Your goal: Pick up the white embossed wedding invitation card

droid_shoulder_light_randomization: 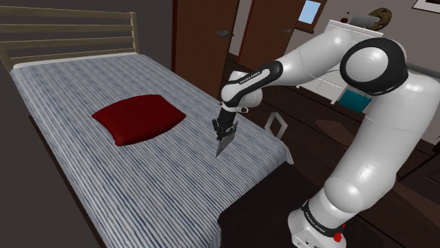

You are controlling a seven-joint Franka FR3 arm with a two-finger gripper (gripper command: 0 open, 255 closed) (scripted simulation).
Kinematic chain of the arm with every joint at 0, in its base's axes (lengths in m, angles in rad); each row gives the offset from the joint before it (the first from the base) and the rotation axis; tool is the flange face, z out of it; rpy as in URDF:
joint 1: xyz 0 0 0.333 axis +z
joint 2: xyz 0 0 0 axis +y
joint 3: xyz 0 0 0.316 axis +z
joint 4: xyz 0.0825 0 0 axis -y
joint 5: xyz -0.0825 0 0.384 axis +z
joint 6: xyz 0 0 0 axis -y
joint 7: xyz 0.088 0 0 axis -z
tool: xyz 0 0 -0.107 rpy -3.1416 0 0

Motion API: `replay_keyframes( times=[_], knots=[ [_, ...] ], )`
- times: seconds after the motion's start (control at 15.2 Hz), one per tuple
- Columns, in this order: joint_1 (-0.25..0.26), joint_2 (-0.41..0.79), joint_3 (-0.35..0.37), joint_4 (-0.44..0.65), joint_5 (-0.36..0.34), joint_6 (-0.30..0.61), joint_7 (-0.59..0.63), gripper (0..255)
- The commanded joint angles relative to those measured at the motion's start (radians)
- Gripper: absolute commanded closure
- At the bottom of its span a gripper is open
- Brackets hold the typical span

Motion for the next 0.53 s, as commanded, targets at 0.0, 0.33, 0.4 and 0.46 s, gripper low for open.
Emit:
replay_keyframes(
  times=[0.0, 0.33, 0.4, 0.46],
  knots=[
    [0.0, 0.0, 0.0, 0.0, 0.0, 0.0, 0.0, 255],
    [-0.002, -0.042, 0.002, 0.005, 0.002, -0.046, 0.007, 255],
    [-0.003, -0.052, 0.002, 0.007, 0.002, -0.058, 0.009, 255],
    [-0.003, -0.062, 0.002, 0.009, 0.002, -0.07, 0.01, 255]
  ],
)
